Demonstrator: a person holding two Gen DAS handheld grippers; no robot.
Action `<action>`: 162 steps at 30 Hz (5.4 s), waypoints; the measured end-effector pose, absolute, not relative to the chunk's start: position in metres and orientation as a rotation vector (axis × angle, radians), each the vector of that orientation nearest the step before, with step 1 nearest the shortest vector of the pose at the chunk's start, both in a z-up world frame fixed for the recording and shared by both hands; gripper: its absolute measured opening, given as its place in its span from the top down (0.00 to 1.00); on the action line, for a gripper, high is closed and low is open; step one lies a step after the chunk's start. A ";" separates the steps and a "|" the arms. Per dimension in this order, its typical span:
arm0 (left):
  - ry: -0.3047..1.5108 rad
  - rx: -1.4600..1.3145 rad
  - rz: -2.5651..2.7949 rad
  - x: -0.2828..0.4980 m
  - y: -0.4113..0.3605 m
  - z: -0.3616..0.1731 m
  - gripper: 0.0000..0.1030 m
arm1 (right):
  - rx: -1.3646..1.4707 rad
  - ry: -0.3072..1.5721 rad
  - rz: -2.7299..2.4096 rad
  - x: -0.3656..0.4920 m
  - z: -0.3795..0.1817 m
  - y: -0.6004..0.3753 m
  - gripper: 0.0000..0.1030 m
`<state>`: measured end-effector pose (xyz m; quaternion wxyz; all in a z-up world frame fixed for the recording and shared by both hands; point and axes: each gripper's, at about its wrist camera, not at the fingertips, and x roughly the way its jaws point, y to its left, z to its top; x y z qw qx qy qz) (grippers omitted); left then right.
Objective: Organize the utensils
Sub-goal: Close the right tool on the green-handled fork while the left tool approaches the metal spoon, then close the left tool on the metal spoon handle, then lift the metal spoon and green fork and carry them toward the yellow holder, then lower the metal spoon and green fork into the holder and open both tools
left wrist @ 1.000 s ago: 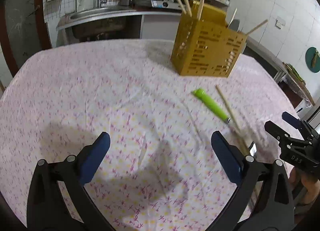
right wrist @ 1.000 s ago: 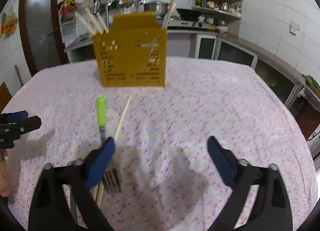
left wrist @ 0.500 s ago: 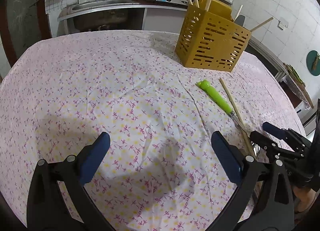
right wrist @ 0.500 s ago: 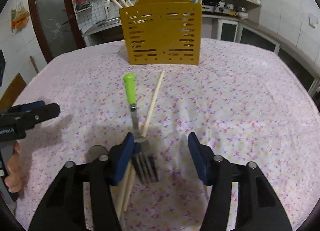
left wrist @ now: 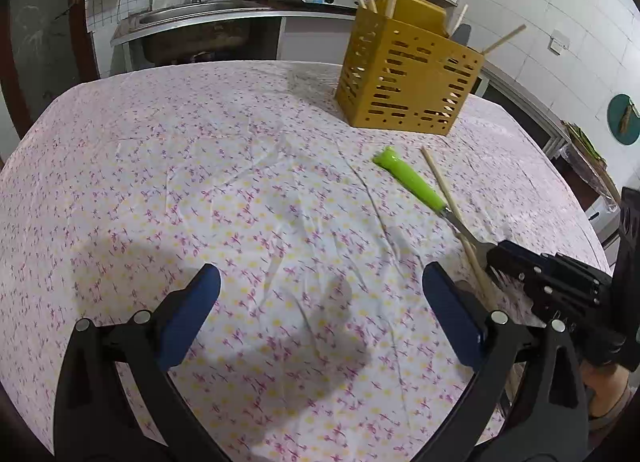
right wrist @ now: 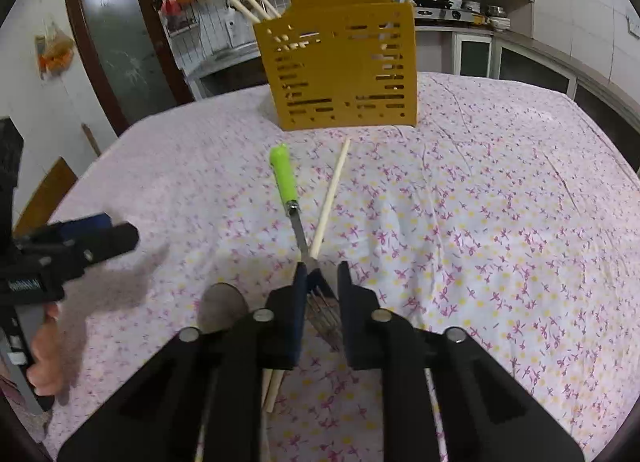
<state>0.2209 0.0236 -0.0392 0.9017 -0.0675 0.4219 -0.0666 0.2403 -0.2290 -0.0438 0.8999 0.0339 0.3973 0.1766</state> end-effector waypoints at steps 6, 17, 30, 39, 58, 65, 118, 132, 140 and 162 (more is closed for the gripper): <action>0.867 -0.123 -0.177 0.212 0.008 -0.037 0.05 | 0.091 0.832 0.383 0.239 -0.046 -0.234 0.86; 0.855 -0.098 -0.182 0.201 -0.001 -0.035 0.05 | 0.156 0.875 0.426 0.241 -0.056 -0.244 0.75; 0.866 -0.125 -0.173 0.203 0.010 -0.040 0.05 | 0.126 0.839 0.470 0.234 -0.051 -0.237 0.94; 0.858 -0.086 -0.208 0.202 -0.010 -0.038 0.13 | 0.121 0.744 0.419 0.220 -0.032 -0.259 0.99; 0.959 0.000 -0.342 0.209 -0.072 -0.063 0.70 | 0.089 0.743 0.325 0.209 -0.036 -0.291 0.99; 0.961 -0.009 -0.349 0.219 -0.073 -0.065 0.93 | 0.096 0.743 0.324 0.208 -0.036 -0.293 0.99; 0.496 -0.037 -0.296 0.209 -0.015 0.097 0.98 | 0.282 0.746 0.382 0.234 0.074 -0.295 0.99; 0.431 0.011 -0.263 0.241 -0.020 0.131 0.98 | 0.269 0.708 0.414 0.255 0.120 -0.295 0.99; 0.355 0.020 -0.208 0.256 -0.016 0.156 0.98 | 0.291 0.680 0.452 0.263 0.145 -0.293 0.99; 0.309 0.027 -0.166 0.299 -0.019 0.186 0.98 | 0.344 0.690 0.476 0.311 0.189 -0.291 0.99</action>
